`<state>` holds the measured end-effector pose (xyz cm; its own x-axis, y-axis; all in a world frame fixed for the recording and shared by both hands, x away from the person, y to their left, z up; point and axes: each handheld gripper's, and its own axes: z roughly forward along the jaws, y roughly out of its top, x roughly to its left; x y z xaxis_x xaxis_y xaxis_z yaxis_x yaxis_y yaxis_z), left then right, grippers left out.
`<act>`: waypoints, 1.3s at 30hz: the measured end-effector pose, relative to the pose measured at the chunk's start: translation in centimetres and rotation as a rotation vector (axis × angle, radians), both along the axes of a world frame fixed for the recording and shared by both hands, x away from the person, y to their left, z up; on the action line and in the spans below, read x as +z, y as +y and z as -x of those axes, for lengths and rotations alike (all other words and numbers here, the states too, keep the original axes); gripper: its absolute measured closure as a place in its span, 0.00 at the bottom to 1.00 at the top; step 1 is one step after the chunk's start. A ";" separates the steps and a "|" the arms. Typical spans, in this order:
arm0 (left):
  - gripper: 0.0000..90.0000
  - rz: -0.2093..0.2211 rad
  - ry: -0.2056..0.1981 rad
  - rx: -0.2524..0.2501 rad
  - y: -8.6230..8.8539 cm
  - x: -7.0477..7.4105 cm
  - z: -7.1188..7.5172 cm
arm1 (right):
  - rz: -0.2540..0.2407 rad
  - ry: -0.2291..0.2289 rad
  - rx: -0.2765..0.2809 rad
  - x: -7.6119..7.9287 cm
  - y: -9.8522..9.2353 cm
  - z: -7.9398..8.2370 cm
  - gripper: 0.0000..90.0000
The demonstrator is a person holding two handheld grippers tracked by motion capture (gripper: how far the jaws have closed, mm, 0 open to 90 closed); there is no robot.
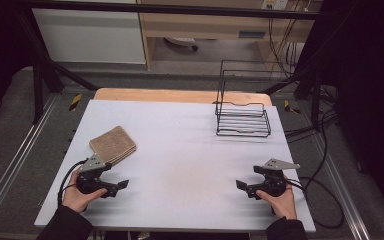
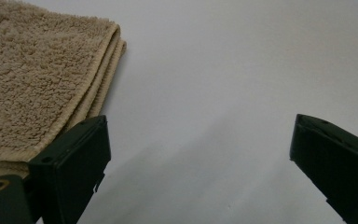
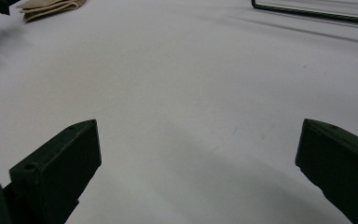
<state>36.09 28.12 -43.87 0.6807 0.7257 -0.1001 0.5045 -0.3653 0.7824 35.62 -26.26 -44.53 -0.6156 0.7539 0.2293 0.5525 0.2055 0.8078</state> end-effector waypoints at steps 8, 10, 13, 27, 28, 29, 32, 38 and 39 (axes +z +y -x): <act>0.05 -0.009 0.002 -0.001 -0.3 0.2 0.0 | 0.009 0.001 -0.001 -0.1 0.1 0.0 0.01; 0.05 -0.009 0.000 0.000 -0.4 0.4 0.0 | 0.015 0.001 0.002 -0.1 0.1 0.0 0.01; 0.05 -0.013 -0.003 -0.004 -0.4 0.6 0.0 | 0.019 0.002 0.002 -0.1 0.1 0.0 0.01; 0.11 -0.055 -0.007 0.042 -1.0 1.8 -1.3 | 0.025 0.004 -0.005 -0.1 0.1 0.0 0.01; 0.11 -0.059 -0.007 0.047 -1.1 1.8 -1.5 | 0.028 0.008 -0.002 -0.2 0.1 0.0 0.01; 0.12 -0.066 -0.006 0.054 -1.1 1.9 -1.8 | 0.032 0.006 0.000 -0.2 0.2 0.0 0.01; 0.15 -0.072 -0.006 0.073 -1.2 2.1 -2.8 | 0.034 0.011 -0.001 -0.3 0.2 0.0 0.01; 0.22 -0.079 -0.006 0.116 -1.4 2.3 -5.1 | 0.043 0.007 0.000 -0.3 0.2 0.0 0.01; 0.24 -0.085 -0.007 0.125 -1.6 2.3 -5.4 | 0.042 0.010 0.000 -0.3 0.2 0.0 0.01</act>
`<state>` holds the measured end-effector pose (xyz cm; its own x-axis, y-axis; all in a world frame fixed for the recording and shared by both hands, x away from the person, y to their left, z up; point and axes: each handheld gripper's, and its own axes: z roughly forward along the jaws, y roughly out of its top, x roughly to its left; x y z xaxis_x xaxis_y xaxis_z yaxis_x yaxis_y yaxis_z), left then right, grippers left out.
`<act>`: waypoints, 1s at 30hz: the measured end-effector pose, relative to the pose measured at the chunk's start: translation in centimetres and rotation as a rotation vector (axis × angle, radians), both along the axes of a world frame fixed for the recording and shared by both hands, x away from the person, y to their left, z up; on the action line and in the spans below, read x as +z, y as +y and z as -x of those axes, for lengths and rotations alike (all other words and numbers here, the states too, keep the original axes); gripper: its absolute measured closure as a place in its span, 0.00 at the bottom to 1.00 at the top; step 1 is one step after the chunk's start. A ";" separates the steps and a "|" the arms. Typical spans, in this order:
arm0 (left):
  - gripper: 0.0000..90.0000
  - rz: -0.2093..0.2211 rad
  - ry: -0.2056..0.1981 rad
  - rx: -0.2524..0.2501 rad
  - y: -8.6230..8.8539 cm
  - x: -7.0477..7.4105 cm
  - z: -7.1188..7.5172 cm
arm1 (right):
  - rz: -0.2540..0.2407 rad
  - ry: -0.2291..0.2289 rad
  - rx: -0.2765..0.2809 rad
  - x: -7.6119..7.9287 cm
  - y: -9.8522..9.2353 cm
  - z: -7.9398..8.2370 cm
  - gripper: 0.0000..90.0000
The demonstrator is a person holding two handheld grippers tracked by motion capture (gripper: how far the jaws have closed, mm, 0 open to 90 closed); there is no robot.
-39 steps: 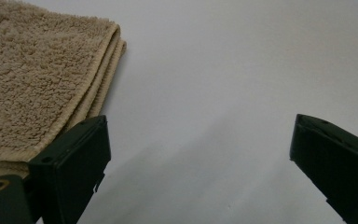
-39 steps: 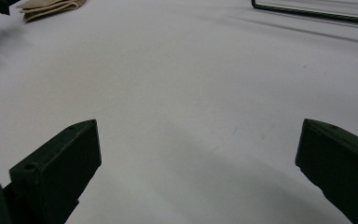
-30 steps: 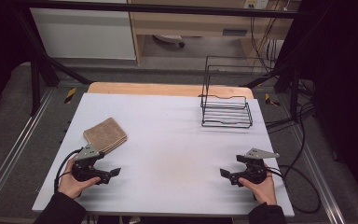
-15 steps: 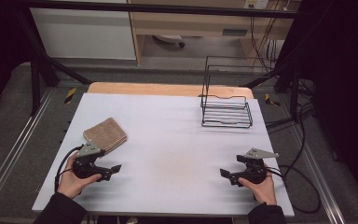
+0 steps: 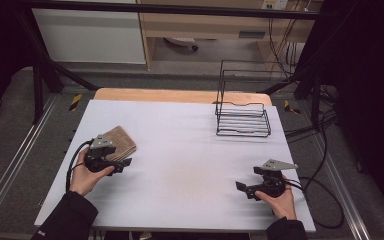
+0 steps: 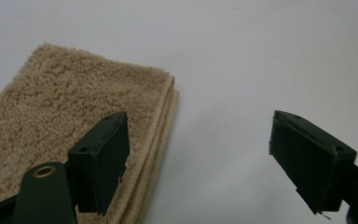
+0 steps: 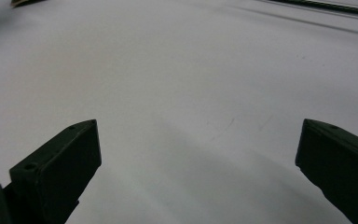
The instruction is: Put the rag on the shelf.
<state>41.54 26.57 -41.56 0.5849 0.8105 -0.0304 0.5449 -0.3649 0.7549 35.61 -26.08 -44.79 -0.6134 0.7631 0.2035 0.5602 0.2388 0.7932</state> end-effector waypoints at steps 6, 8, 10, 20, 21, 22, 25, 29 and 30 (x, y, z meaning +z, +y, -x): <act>0.31 -0.062 -0.016 0.032 -0.7 -0.5 -1.8 | 0.006 -0.001 0.002 -0.1 0.0 -0.1 0.01; 0.35 -0.058 -0.015 0.034 -0.9 -0.7 -2.4 | 0.007 0.000 0.001 -0.1 0.1 -0.1 0.01; 0.37 -0.076 -0.005 0.027 -1.3 -0.8 -2.9 | 0.005 0.000 0.002 -0.1 0.1 -0.1 0.01; 0.52 -0.128 0.016 0.014 -2.3 -2.1 -4.6 | 0.006 0.003 0.004 -0.1 0.0 -0.1 0.01; 0.54 -0.133 0.022 0.015 -2.3 -2.2 -4.7 | 0.006 0.004 0.003 -0.1 0.1 -0.1 0.01; 0.55 -0.137 0.021 0.015 -2.3 -2.3 -4.8 | 0.006 0.004 0.004 -0.1 0.1 -0.1 0.01; 0.60 -0.145 0.012 0.019 -2.3 -2.4 -4.9 | 0.007 0.005 0.003 -0.1 0.1 -0.1 0.01; 0.64 -0.135 0.016 0.025 -2.2 -2.5 -5.1 | 0.007 0.007 0.006 -0.1 0.1 -0.1 0.01; 0.65 -0.133 0.016 0.026 -2.2 -2.5 -5.1 | 0.010 0.005 0.007 -0.1 0.1 -0.1 0.01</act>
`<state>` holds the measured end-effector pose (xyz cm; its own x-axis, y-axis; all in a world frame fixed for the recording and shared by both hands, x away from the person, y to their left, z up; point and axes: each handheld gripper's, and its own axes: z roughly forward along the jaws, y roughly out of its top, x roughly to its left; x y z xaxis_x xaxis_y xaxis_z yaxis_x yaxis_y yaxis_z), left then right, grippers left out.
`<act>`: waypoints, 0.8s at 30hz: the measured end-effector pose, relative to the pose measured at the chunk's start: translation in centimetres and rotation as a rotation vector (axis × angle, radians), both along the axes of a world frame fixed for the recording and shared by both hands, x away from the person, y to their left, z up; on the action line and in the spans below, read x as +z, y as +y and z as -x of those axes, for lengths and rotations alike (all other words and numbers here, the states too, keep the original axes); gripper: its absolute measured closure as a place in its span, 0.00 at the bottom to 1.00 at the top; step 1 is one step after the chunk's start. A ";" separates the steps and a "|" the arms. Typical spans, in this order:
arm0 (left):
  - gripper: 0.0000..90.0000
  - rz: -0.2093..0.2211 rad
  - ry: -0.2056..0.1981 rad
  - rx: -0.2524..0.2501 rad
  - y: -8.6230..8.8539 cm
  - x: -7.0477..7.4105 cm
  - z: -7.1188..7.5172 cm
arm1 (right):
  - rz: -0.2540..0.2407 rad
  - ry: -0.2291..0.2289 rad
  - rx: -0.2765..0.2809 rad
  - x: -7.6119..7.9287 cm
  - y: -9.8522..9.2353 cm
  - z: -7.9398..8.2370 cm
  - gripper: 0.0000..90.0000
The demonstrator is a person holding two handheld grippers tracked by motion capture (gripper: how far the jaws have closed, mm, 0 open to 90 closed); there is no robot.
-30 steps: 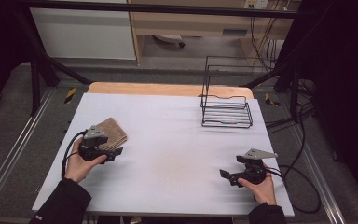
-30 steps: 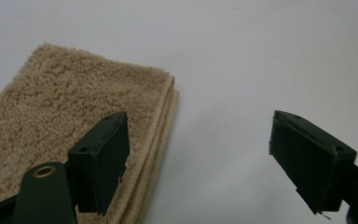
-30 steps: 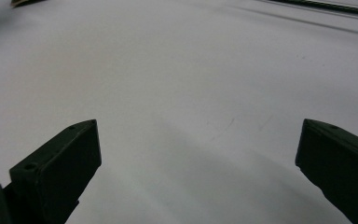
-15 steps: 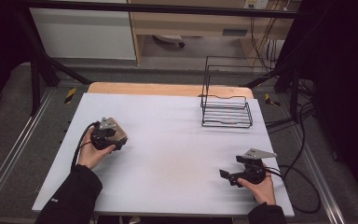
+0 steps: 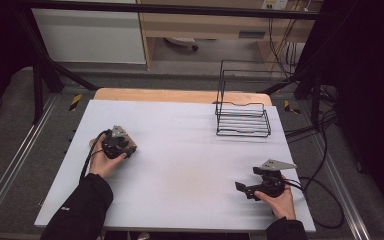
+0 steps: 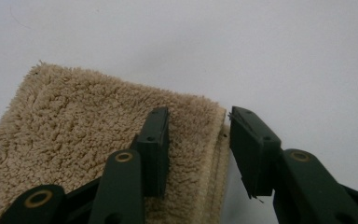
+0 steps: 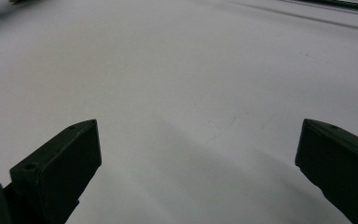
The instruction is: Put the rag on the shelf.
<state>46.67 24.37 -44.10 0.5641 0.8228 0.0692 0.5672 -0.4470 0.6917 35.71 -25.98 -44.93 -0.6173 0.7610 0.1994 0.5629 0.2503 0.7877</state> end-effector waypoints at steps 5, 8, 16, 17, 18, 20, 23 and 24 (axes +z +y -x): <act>0.65 -0.008 0.004 -0.003 -0.2 -0.1 0.0 | -0.003 0.001 0.000 0.0 0.0 0.0 0.01; 0.66 0.004 0.010 -0.006 -0.1 -0.1 -0.1 | 0.000 0.002 -0.001 0.0 0.0 0.0 0.01; 0.76 -0.016 -0.004 -0.002 -0.2 -0.2 -0.2 | 0.003 0.008 -0.002 -0.1 0.1 0.0 0.01; 0.79 -0.008 -0.005 0.006 -0.1 -0.2 -0.3 | 0.007 0.007 -0.001 -0.1 0.1 0.0 0.01; 0.83 -0.002 -0.002 0.010 0.0 -0.2 -0.3 | 0.006 0.008 -0.002 -0.1 0.1 0.0 0.01; 0.88 0.019 0.005 0.020 0.3 -0.2 -0.5 | 0.007 0.009 0.001 -0.1 0.1 0.0 0.01; 0.92 0.037 0.011 0.025 0.4 -0.1 -0.5 | 0.008 0.009 0.002 -0.1 0.1 0.0 0.01; 0.93 0.039 0.007 0.026 0.5 -0.1 -0.5 | 0.006 0.009 0.000 -0.1 0.1 0.0 0.01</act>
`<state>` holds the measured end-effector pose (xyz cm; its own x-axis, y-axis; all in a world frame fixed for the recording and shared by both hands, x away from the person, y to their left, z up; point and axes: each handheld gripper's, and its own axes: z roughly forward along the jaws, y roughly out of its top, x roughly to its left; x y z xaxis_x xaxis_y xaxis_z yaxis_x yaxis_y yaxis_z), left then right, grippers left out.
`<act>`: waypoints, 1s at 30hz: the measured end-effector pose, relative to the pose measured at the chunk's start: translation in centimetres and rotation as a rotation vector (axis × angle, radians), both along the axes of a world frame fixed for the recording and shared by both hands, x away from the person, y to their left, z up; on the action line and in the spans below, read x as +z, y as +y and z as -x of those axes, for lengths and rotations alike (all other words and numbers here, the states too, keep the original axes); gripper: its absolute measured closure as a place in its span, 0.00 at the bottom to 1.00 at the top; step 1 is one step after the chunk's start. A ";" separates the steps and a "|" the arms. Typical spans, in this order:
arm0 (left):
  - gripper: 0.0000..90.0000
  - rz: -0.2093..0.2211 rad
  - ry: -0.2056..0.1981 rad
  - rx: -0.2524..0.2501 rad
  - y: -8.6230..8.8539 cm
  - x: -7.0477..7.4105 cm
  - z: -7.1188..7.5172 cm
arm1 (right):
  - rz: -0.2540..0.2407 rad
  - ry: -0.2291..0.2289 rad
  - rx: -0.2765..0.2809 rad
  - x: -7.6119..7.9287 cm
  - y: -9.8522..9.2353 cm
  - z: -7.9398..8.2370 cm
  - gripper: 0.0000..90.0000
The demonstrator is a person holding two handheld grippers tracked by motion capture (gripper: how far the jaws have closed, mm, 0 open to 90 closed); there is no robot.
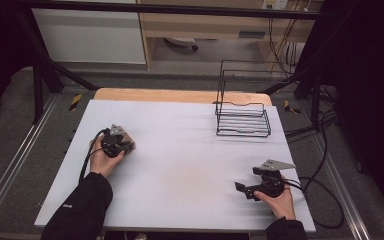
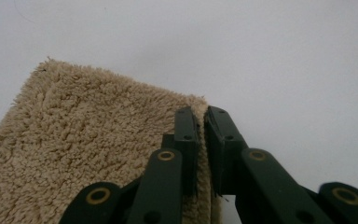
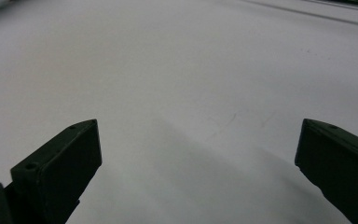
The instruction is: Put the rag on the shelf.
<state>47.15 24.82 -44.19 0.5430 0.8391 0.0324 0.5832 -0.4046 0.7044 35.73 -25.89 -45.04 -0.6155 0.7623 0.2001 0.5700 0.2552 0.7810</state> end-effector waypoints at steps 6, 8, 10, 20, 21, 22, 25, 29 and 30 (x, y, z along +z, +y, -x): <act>0.95 0.018 -0.008 0.007 0.3 0.6 0.4 | -0.003 -0.003 -0.002 0.0 0.0 0.0 0.01; 0.95 0.034 -0.009 0.005 0.5 1.2 0.8 | -0.003 -0.003 -0.002 0.0 0.0 0.0 0.01; 0.96 0.031 -0.009 0.002 0.6 1.4 1.0 | -0.004 0.002 -0.001 0.0 0.0 0.0 0.01; 0.79 -0.023 -0.016 -0.049 -0.6 0.3 0.7 | -0.004 0.002 -0.001 0.0 0.0 0.0 0.01; 0.78 -0.010 -0.014 -0.062 -0.9 0.3 0.8 | -0.003 0.002 0.002 0.0 0.0 0.0 0.01; 0.76 -0.020 -0.015 -0.062 -1.0 0.3 0.7 | -0.002 0.001 0.002 0.0 0.0 0.0 0.01; 0.75 -0.045 -0.010 -0.056 -1.1 -0.1 0.5 | 0.004 0.002 0.005 0.0 0.0 0.0 0.01; 0.77 -0.038 -0.014 -0.055 -0.9 -0.3 0.4 | 0.000 0.000 -0.001 0.0 0.0 0.0 0.01; 0.77 -0.040 -0.017 -0.056 -0.9 -0.3 0.3 | 0.000 0.000 -0.001 0.0 0.0 0.0 0.01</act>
<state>46.81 23.95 -44.46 0.5884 0.8051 0.0745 0.5470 -0.4642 0.6966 35.71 -25.93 -45.01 -0.6146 0.7630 0.2001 0.5702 0.2545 0.7811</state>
